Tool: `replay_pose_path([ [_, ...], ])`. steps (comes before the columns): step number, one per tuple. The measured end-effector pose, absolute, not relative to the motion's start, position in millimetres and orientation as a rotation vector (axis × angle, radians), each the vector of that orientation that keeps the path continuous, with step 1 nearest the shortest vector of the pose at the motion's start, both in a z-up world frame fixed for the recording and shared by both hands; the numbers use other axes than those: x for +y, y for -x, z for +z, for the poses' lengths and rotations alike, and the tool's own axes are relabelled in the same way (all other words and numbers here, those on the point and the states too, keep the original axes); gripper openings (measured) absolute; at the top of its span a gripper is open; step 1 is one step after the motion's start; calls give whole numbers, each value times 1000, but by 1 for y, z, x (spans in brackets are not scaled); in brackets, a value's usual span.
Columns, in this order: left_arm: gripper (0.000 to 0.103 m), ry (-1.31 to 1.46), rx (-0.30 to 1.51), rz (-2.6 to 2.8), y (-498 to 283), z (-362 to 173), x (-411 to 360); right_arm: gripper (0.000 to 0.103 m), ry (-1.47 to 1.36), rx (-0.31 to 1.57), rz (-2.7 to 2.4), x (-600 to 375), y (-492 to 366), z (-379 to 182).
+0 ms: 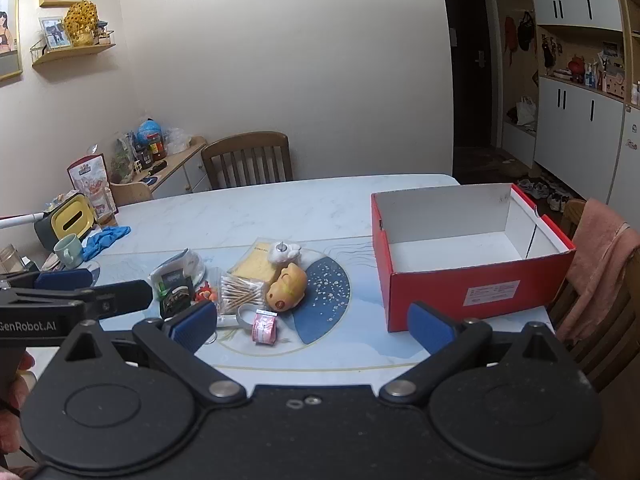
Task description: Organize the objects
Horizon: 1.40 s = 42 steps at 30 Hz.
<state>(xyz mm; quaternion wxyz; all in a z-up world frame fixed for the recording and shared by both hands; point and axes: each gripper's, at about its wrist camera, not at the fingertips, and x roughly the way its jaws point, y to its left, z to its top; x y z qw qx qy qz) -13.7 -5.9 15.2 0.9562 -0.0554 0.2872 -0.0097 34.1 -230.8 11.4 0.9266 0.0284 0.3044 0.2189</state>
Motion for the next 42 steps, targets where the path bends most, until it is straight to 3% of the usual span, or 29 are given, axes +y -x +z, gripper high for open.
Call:
replay_pose_path([
  [21,103,71,567,3,10,12,-7,102,-33,657,509,-225,-43,6],
  [42,103,33,591,25,-57,-33,92,99,42,754,503,-150,-92,-30],
])
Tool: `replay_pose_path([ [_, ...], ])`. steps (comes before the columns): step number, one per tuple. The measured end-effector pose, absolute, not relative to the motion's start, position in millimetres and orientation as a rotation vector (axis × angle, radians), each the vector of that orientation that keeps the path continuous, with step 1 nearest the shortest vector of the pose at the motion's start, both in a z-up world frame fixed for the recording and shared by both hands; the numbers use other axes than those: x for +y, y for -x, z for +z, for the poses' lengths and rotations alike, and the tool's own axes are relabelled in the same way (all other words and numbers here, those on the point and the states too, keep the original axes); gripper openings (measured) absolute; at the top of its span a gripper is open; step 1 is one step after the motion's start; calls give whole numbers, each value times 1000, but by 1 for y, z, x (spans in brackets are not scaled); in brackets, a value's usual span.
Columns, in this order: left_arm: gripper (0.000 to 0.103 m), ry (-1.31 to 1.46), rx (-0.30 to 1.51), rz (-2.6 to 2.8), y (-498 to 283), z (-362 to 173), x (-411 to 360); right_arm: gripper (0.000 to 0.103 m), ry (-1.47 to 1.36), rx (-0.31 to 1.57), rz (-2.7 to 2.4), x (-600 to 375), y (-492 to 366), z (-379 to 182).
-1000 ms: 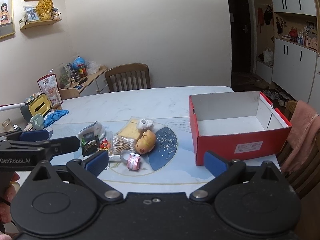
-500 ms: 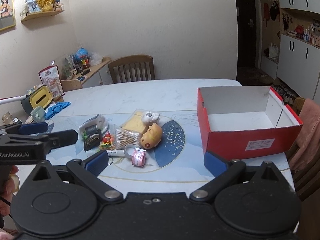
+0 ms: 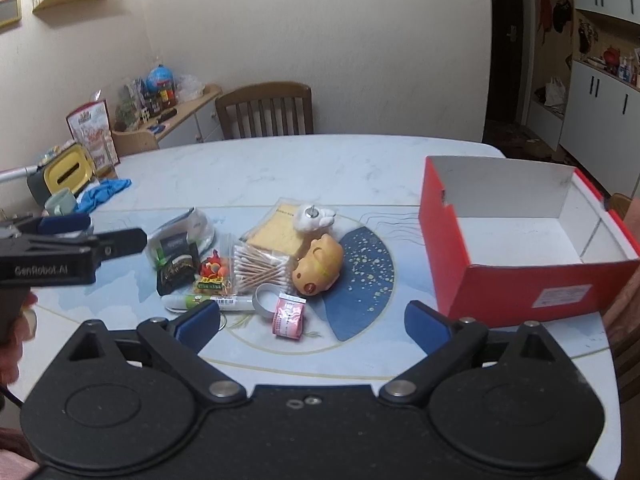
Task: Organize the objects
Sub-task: 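Move both tools toward the items on the placemat, then grasp the blue-and-white bag with the left tool while the right tool grasps the pink box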
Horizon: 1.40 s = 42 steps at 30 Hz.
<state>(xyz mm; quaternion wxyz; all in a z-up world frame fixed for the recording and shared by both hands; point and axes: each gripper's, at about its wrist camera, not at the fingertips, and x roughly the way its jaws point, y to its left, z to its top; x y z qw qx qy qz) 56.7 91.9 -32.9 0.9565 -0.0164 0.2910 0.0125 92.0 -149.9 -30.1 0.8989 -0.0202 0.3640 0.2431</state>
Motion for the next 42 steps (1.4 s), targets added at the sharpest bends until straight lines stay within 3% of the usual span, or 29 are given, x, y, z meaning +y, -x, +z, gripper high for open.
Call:
replay_pose_path([
  [9,103,-29,653,50,-104,-74,140,99,71,845,520,-118,-125,-68],
  [32,102,-72,842,29,-200,-144,217,83,159,983,563,-70,-165,-131],
  [38,94,-66,888,-4,-207,-156,221,73,153,1025,561,-65,-172,-140],
  [40,80,-60,895,-21,-208,-158,220,67,153,1029,557,-64,-173,-142],
  [42,73,-59,904,-32,-208,-160,220,64,155,1034,555,-63,-174,-143],
])
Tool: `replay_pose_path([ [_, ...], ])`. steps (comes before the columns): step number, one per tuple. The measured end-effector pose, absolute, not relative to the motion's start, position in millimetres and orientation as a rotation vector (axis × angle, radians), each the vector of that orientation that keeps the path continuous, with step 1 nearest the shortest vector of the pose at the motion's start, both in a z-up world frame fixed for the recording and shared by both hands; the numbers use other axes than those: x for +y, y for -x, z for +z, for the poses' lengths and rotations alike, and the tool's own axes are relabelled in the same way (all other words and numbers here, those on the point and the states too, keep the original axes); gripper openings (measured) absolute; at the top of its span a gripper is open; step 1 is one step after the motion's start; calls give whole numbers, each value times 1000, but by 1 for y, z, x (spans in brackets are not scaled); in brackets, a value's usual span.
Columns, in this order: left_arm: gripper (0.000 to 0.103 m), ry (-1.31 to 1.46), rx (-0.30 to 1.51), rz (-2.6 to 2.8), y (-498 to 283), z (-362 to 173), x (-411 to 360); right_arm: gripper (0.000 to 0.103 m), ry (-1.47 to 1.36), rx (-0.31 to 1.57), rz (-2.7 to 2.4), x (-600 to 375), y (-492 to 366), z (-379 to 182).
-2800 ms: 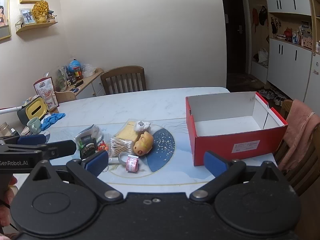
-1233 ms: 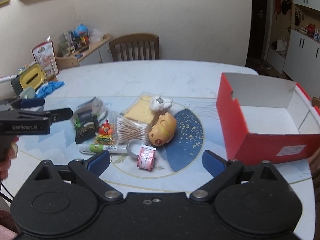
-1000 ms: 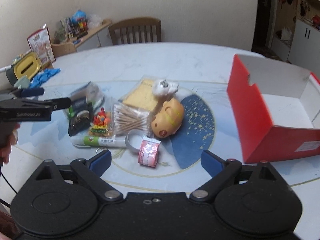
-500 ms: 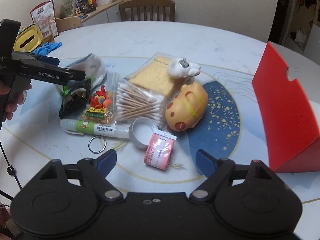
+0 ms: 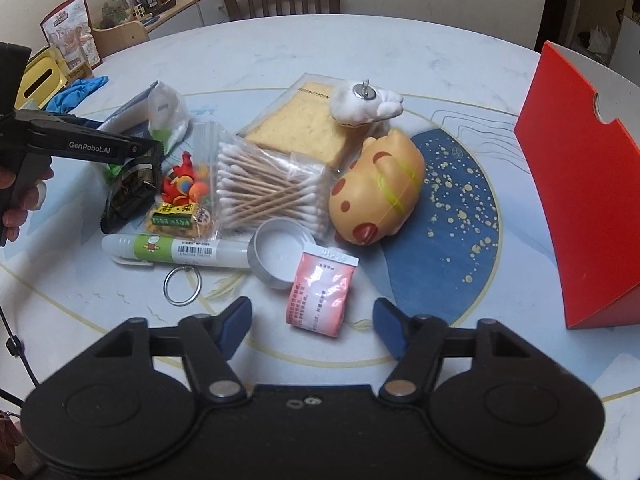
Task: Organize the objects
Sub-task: 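Grasp the blue-and-white bag with the left tool while the right tool grasps the pink box, then carry the blue bag and pink box over the red shoebox with both tools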
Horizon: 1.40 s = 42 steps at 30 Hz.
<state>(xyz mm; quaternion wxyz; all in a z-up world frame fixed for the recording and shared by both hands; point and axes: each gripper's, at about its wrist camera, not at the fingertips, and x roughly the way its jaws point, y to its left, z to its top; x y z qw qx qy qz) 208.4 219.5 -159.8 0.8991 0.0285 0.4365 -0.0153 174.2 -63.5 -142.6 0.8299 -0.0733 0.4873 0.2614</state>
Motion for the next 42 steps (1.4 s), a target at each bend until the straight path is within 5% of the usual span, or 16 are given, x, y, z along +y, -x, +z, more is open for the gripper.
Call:
replay_pose_path([
  [5,63,-57,894,-42,-205,-161,221,62,175,1025,554,-58,-174,-144],
  [13,40,-45,882,-56,-204,-161,223,33,179,1024,535,-55,-174,-142],
  [18,34,-32,874,-64,-202,-161,226,31,159,1029,516,-60,-176,-141],
  [42,29,21,775,-83,-177,-85,229,30,-58,880,410,-128,-164,-56],
])
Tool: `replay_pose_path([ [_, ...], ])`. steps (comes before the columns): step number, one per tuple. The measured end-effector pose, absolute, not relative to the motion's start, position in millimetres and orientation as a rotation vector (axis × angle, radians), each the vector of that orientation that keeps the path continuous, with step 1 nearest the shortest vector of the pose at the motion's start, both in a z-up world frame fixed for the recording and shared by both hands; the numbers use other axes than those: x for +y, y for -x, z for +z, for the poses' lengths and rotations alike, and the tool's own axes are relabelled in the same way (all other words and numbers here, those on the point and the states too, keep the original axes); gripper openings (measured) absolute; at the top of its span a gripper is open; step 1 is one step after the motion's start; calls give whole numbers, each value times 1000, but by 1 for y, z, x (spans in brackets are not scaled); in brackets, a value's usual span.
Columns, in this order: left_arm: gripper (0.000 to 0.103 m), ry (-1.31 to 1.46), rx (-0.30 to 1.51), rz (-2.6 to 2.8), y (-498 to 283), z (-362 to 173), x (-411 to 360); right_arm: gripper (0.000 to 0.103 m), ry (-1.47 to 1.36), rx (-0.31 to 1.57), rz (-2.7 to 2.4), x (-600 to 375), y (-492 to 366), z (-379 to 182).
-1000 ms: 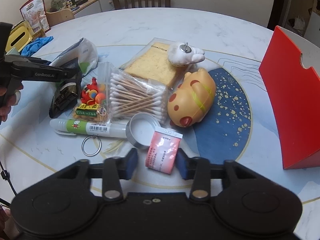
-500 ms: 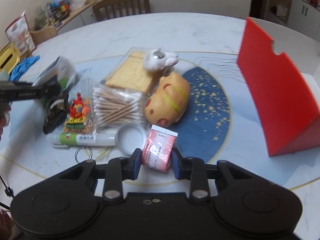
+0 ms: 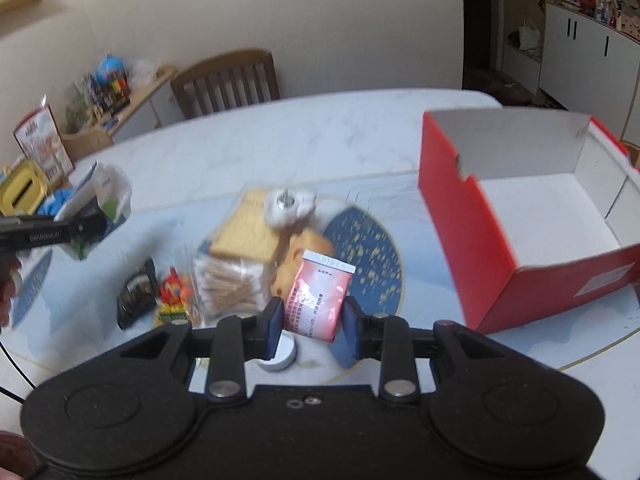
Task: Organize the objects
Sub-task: 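Carry the blue bag and pink box over the red shoebox with both tools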
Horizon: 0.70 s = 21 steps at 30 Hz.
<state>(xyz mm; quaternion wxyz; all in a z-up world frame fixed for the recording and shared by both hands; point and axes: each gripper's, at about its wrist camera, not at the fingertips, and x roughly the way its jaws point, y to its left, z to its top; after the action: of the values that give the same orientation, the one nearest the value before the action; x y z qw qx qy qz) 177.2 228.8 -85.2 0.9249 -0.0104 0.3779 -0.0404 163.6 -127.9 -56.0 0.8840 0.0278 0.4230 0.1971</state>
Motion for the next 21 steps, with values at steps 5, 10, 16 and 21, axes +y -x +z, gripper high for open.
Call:
replay_pose_path([
  [5,29,6,730,-156,-173,-58,200,30,-82,814,417,-155,-166,-28],
  [10,29,-28,700,-233,-173,-38,159,30,-104,759,399,-185,-176,-14],
  [16,29,-29,706,-313,-185,-27,101,30,-103,734,381,-222,-188,-14],
  [21,29,-44,712,-368,-196,-22,46,30,-85,725,366,-256,-197,-16],
])
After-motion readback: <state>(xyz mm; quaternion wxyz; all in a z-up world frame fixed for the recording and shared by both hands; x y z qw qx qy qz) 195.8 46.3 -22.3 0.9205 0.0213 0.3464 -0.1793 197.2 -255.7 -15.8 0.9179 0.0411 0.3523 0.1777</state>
